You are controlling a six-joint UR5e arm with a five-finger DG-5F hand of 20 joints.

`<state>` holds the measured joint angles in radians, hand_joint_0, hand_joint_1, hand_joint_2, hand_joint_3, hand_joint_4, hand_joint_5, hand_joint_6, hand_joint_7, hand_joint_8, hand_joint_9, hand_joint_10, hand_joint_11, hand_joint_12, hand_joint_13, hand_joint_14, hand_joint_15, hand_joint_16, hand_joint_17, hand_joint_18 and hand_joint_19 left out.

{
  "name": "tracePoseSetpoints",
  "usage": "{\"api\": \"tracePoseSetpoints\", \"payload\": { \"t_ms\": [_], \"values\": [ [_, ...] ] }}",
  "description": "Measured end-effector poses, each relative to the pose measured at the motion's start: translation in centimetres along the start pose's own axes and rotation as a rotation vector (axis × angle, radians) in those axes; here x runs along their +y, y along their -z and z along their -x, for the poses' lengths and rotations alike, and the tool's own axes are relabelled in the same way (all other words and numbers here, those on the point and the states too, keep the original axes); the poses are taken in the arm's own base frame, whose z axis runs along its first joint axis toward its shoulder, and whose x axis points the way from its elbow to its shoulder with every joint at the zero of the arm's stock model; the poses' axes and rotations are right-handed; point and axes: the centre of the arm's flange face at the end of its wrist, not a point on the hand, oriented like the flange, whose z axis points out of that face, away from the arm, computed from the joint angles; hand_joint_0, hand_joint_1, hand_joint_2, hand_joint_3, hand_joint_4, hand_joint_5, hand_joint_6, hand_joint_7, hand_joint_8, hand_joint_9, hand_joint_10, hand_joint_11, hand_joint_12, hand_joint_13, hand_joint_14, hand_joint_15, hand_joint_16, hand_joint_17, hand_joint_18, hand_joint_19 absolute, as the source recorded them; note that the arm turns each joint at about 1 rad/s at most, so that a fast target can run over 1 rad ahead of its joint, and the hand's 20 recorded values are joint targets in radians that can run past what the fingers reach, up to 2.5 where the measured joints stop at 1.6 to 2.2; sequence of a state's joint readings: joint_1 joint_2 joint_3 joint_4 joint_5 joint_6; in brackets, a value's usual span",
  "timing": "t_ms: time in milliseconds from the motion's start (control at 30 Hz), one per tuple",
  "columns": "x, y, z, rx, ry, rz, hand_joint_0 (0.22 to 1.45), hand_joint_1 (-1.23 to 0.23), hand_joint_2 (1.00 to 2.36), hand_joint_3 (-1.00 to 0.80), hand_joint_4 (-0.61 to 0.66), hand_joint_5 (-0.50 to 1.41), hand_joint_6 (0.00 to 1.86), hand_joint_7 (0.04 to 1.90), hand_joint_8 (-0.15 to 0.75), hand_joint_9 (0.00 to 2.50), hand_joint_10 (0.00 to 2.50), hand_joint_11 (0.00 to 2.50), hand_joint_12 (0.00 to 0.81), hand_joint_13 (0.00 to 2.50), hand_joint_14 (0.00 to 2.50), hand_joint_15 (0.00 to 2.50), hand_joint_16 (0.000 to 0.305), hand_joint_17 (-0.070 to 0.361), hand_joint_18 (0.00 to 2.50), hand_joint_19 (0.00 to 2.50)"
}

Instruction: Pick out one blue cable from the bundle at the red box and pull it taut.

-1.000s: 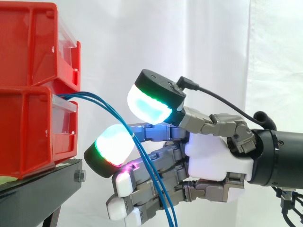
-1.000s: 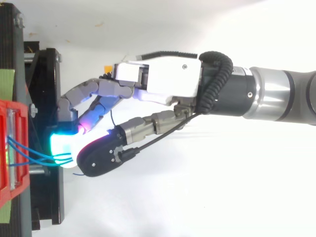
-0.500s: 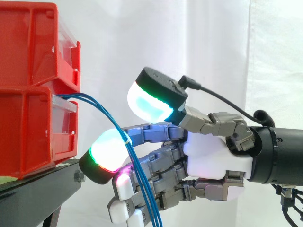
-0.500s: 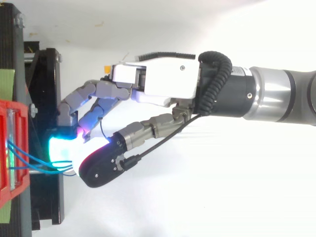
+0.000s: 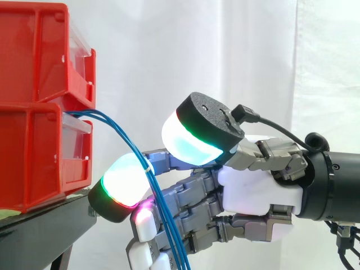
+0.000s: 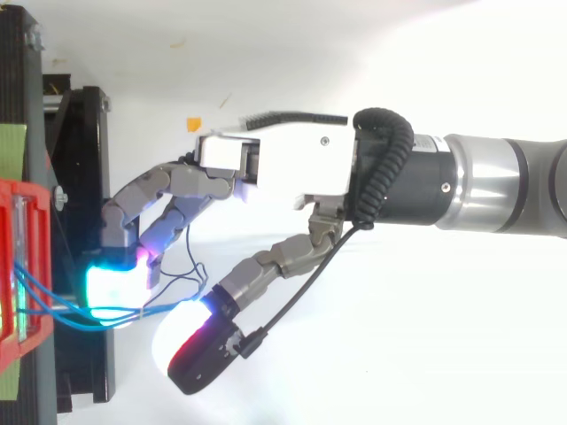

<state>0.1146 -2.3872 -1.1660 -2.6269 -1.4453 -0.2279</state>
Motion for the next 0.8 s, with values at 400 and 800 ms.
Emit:
{"api": "tracePoseSetpoints", "payload": {
  "t_ms": [400,800],
  "values": [
    [-1.7,0.9,-0.7,-0.015,0.019,0.038,0.57,-0.72,1.0,-0.5,0.09,-0.15,0.76,0.88,0.261,0.82,0.03,0.72,0.333,0.82,0.02,0.52,0.051,0.114,0.7,0.55],
    [-1.5,0.7,-1.0,-0.02,0.013,0.054,0.6,-0.74,1.01,-0.4,0.09,-0.17,0.8,0.85,0.256,0.81,0.03,0.74,0.328,0.83,0.02,0.54,0.05,0.113,0.71,0.56]
  ]
}}
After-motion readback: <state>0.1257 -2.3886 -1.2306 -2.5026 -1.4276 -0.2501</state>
